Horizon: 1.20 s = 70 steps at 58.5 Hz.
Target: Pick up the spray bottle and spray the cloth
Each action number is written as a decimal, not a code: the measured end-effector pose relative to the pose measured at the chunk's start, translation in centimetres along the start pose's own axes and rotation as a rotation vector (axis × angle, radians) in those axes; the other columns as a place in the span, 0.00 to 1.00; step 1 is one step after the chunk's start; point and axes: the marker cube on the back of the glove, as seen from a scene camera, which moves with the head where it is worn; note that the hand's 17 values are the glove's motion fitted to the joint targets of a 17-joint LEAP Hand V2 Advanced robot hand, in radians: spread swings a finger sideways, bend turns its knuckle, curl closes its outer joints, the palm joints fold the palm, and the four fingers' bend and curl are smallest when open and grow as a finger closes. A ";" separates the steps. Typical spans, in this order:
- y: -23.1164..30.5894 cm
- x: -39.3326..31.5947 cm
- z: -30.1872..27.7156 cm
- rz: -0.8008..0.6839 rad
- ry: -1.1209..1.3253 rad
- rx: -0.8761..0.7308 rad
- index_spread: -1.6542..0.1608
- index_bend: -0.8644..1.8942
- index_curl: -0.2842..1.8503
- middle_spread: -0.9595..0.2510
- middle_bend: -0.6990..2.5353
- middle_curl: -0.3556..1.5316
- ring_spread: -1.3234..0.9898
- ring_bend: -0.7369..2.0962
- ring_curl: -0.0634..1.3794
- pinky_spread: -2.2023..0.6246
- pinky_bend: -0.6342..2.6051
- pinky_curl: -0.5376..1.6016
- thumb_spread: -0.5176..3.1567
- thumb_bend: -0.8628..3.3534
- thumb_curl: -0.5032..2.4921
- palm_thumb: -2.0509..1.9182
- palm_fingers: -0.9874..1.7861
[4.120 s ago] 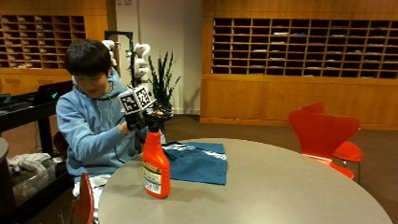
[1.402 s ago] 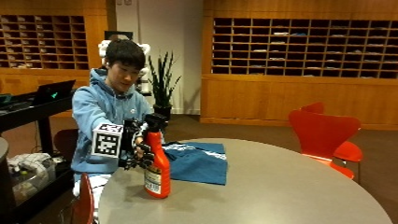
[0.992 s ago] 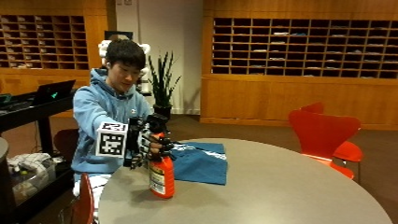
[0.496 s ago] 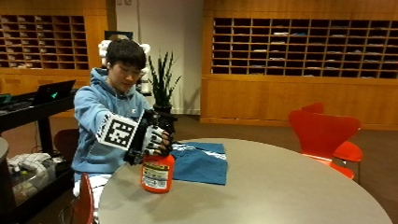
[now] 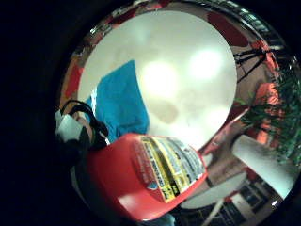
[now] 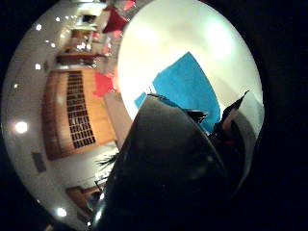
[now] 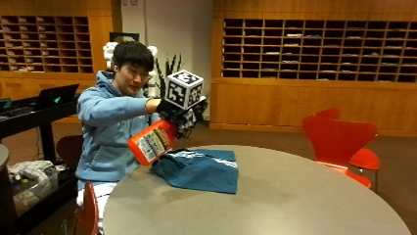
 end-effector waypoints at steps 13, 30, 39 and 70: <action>0.9 -6.5 2.5 0.042 0.369 -0.220 0.81 0.49 0.39 0.67 0.40 0.46 0.49 0.48 0.35 0.71 0.29 0.42 0.21 0.20 0.43 0.74 0.86; 0.5 -8.2 7.5 0.107 0.564 -0.378 0.81 0.49 0.39 0.67 0.40 0.45 0.49 0.48 0.35 0.71 0.29 0.42 0.21 0.20 0.43 0.74 0.86; 1.2 -9.4 7.2 0.113 0.617 -0.375 0.81 0.49 0.39 0.67 0.40 0.45 0.49 0.48 0.35 0.71 0.29 0.42 0.21 0.20 0.44 0.74 0.86; 2.0 -11.5 4.0 0.005 0.508 -0.281 0.81 0.50 0.39 0.67 0.40 0.45 0.49 0.48 0.35 0.70 0.30 0.43 0.21 0.20 0.44 0.74 0.86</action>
